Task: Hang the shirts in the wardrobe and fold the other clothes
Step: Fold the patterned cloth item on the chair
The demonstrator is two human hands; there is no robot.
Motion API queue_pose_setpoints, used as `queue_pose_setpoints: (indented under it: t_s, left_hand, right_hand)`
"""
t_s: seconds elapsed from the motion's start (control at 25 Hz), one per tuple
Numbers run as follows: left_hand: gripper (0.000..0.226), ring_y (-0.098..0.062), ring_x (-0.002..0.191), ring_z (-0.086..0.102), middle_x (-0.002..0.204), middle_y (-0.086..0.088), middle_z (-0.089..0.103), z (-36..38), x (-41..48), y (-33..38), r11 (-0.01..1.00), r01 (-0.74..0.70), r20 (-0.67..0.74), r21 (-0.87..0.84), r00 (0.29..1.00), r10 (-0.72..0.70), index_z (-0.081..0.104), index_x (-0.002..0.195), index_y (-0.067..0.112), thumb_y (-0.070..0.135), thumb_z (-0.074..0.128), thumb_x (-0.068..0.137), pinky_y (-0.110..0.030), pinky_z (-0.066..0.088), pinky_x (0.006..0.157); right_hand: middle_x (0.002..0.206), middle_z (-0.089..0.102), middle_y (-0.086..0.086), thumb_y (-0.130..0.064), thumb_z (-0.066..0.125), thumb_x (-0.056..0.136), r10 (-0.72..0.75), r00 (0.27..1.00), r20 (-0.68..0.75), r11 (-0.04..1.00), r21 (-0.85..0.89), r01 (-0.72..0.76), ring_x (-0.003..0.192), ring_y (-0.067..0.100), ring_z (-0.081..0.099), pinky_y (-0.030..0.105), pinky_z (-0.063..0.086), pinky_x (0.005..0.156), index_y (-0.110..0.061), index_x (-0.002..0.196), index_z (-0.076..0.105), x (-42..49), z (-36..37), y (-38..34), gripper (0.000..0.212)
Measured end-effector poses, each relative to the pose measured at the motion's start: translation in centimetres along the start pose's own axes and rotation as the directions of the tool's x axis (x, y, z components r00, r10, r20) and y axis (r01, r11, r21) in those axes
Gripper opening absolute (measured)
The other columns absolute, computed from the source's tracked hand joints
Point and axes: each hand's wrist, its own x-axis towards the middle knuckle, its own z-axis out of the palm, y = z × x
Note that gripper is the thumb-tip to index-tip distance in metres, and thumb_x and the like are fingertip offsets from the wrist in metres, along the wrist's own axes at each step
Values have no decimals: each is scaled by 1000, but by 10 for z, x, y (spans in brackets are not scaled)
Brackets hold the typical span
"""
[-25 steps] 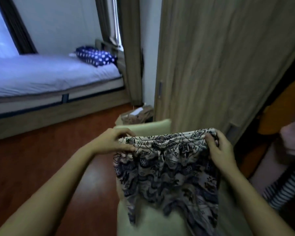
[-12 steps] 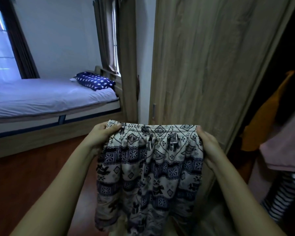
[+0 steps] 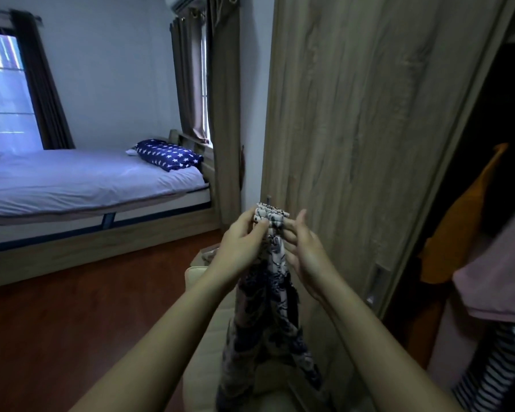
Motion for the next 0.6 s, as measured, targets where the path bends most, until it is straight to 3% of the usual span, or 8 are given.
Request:
queue_pose_setpoints:
  t_s: [0.12,0.2,0.32,0.4,0.44,0.52,0.6]
  left_hand:
    - [52,21,91,53,98,30,58,0,-9,3,986,-77,26,146,997,74,45,126,41,33,69,80,-9,43,91]
    - [62,23,88,52,101,29,57,-4,-12,4,959,-154,13,238,988,156,41,132,35,30,73,79,2,38,81]
    - [56,4,96,60,105,13,66,-7,-9,12,943,-197,-95,268,969,230,50,128,24,29,73,77,-8,45,82]
    - [40,-6,91,64,96,7,68,-10,-2,16,957,-196,-192,216,952,239,58,116,20,24,67,78,-20,48,81]
    - [34,-10,87,64,92,5,68,-12,1,17,969,-195,-222,151,949,225,61,109,20,23,60,76,-26,50,80]
    - [27,-11,80,60,87,3,66,-20,4,19,981,-195,-177,20,965,196,61,100,22,18,49,76,-34,50,78]
    - [26,-8,79,58,88,3,64,-31,4,21,982,-184,-33,-48,983,182,59,100,22,6,44,86,-30,49,76]
  right_hand:
    - [119,60,3,-58,5,91,5,999,47,992,127,-11,109,4,56,19,41,99,-6,126,53,0,-6,-4,79]
    - [122,59,6,-66,4,84,-26,994,111,987,163,8,118,8,52,25,37,105,-4,124,55,0,-12,-9,89]
    - [122,60,4,-65,10,83,-88,971,220,987,151,55,116,5,54,20,41,99,-7,128,53,-2,-12,-21,85]
    - [122,59,3,-43,35,95,-198,957,210,979,-14,206,109,1,57,17,45,95,-14,126,52,0,-10,-18,46]
    - [121,59,3,-29,52,93,-299,946,128,926,-198,320,107,1,57,19,45,96,-16,123,53,1,-11,-13,33]
    - [123,51,1,-24,75,77,-493,870,-7,736,-537,413,113,6,49,19,41,99,-25,121,46,5,-22,-3,52]
    - [132,41,2,-33,81,67,-490,871,27,713,-564,418,119,10,44,17,39,100,-38,122,35,7,-28,-8,72]
